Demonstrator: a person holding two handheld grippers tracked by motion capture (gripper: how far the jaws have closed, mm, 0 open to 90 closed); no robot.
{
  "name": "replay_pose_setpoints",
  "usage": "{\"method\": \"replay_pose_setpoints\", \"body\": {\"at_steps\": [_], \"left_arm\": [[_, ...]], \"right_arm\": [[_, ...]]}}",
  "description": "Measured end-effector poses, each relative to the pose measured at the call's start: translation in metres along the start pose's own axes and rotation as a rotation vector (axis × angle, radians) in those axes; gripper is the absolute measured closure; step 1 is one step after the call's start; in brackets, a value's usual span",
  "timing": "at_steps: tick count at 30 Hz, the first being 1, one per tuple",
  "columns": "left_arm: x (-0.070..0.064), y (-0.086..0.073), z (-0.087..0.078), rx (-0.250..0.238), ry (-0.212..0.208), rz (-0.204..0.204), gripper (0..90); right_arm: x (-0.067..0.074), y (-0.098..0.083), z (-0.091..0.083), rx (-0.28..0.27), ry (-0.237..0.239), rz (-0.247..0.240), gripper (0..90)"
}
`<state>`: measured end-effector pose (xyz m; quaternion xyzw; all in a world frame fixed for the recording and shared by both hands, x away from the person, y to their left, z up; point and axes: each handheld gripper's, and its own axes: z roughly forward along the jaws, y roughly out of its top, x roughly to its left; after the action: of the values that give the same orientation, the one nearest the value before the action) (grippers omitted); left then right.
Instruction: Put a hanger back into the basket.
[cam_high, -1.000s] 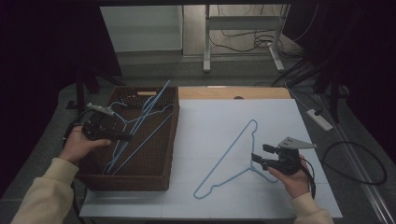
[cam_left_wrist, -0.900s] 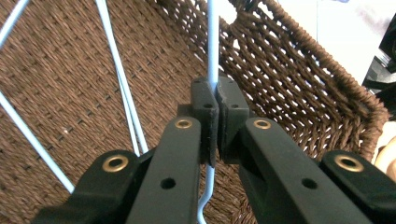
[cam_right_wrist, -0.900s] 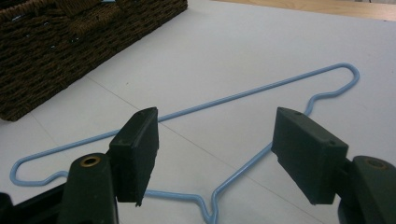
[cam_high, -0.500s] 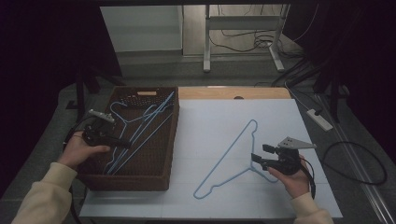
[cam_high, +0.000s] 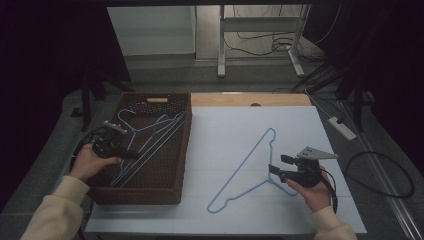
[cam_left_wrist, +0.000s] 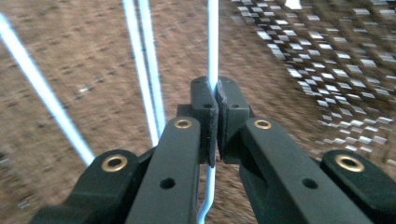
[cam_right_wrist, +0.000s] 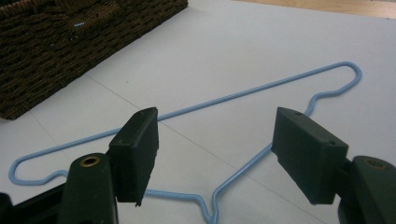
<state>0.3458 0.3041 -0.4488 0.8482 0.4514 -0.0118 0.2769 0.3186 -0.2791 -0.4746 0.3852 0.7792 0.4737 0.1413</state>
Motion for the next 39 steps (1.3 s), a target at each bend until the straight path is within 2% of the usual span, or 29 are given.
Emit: {"method": "replay_pose_setpoints", "body": {"at_steps": [1, 5, 6, 7, 8, 11, 13, 14, 16, 19, 21, 27, 33, 34, 35, 36, 38, 39], "left_arm": [[0.000, 0.000, 0.000, 0.000, 0.000, 0.000, 87.4], [0.003, 0.000, 0.001, 0.011, 0.115, -0.041, 87.1], [0.004, -0.001, 0.000, 0.000, 0.142, -0.058, 86.7], [0.004, -0.001, 0.000, 0.000, 0.142, -0.058, 86.8], [0.007, -0.001, 0.000, -0.005, 0.171, -0.067, 86.8], [0.008, -0.002, 0.000, -0.025, 0.206, -0.089, 84.3], [0.008, -0.001, 0.000, -0.045, 0.233, -0.096, 78.7], [0.007, -0.001, -0.001, -0.056, 0.270, -0.103, 70.9], [0.005, -0.001, -0.003, -0.083, 0.311, -0.105, 58.2], [0.000, -0.001, -0.009, -0.138, 0.346, -0.106, 46.2], [-0.007, -0.002, -0.015, -0.180, 0.342, -0.089, 40.8], [-0.035, -0.006, -0.026, -0.292, 0.269, -0.020, 37.6], [-0.064, -0.009, -0.027, -0.371, 0.224, 0.056, 36.1], [-0.064, -0.009, -0.027, -0.371, 0.224, 0.056, 35.8], [-0.071, -0.010, -0.027, -0.389, 0.210, 0.075, 35.7], [-0.071, -0.010, -0.027, -0.389, 0.210, 0.075, 35.5], [-0.084, -0.012, -0.027, -0.423, 0.186, 0.110, 35.2], [-0.084, -0.012, -0.027, -0.423, 0.186, 0.110, 35.1]], "right_arm": [[0.000, 0.000, 0.000, 0.000, 0.000, 0.000, 32.4], [0.000, 0.000, 0.000, 0.000, 0.000, 0.001, 32.4], [0.000, 0.000, 0.000, 0.000, 0.000, 0.001, 32.4], [0.000, 0.000, 0.000, 0.000, 0.000, 0.001, 32.4], [0.000, 0.000, 0.000, 0.001, -0.001, -0.001, 32.4], [0.000, 0.000, 0.000, 0.003, -0.001, -0.002, 32.4], [0.000, 0.000, 0.000, 0.002, -0.001, -0.001, 32.4], [0.000, 0.000, 0.000, 0.000, -0.001, -0.001, 32.4], [0.000, 0.000, 0.000, 0.002, -0.004, -0.001, 32.4], [-0.001, 0.000, 0.000, 0.003, -0.005, -0.002, 32.4], [-0.001, 0.000, -0.001, 0.003, -0.006, -0.002, 32.4], [-0.001, 0.000, -0.001, 0.004, -0.007, -0.002, 32.3], [-0.001, 0.000, -0.002, 0.003, -0.009, -0.006, 32.3], [-0.002, 0.000, -0.002, 0.002, -0.011, -0.003, 32.3], [-0.002, 0.000, -0.002, 0.001, -0.010, -0.004, 32.3], [-0.002, 0.000, -0.002, 0.001, -0.010, -0.003, 32.3], [-0.002, 0.000, -0.003, 0.001, -0.011, -0.004, 32.3], [-0.002, 0.000, -0.003, 0.001, -0.011, -0.004, 32.3]]}}
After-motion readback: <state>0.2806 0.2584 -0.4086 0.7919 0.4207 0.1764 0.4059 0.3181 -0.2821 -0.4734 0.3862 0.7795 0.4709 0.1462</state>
